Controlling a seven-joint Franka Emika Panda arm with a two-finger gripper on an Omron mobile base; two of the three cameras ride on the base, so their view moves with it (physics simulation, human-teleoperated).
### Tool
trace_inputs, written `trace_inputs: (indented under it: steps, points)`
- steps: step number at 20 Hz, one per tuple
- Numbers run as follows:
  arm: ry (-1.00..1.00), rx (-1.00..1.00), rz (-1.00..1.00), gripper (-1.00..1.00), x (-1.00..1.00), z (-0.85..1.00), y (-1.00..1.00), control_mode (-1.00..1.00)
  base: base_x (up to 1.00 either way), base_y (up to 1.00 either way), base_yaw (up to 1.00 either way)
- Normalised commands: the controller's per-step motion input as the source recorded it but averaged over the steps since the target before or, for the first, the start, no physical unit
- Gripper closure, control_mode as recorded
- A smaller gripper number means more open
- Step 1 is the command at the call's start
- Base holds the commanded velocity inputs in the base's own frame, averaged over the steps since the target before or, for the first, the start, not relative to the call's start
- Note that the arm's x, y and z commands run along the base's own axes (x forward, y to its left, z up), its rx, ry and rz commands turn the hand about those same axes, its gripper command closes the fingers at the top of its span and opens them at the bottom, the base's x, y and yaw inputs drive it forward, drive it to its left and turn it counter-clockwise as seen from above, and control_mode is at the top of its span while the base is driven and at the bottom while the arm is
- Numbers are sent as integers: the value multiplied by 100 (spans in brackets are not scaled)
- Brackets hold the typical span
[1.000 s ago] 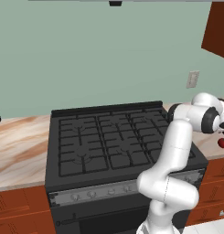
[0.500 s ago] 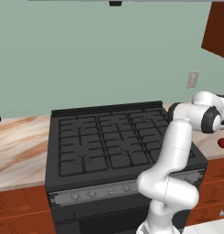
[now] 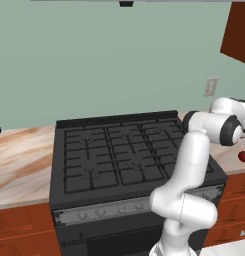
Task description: Place the pan on the front right burner on the stove. Then place the tomato and the onion in the pan and turn on the front right burner.
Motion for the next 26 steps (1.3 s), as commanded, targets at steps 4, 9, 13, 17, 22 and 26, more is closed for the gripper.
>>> trace_inputs:
  steps: [4, 9, 13, 17, 22, 26]
  points:
    - [0, 0, 0, 100, -12, 7, 35, -100, 0, 0, 0]
    - [0, 0, 0, 100, -15, 10, 36, -100, 0, 0, 0]
    - [0, 0, 0, 100, -14, 11, 31, -100, 0, 0, 0]
    - [0, 0, 0, 100, -11, 16, 23, -100, 0, 0, 0]
    - [0, 0, 0, 100, -17, 20, 23, -100, 0, 0, 0]
    - [0, -1, 1, 100, -21, 29, 17, -100, 0, 0, 0]
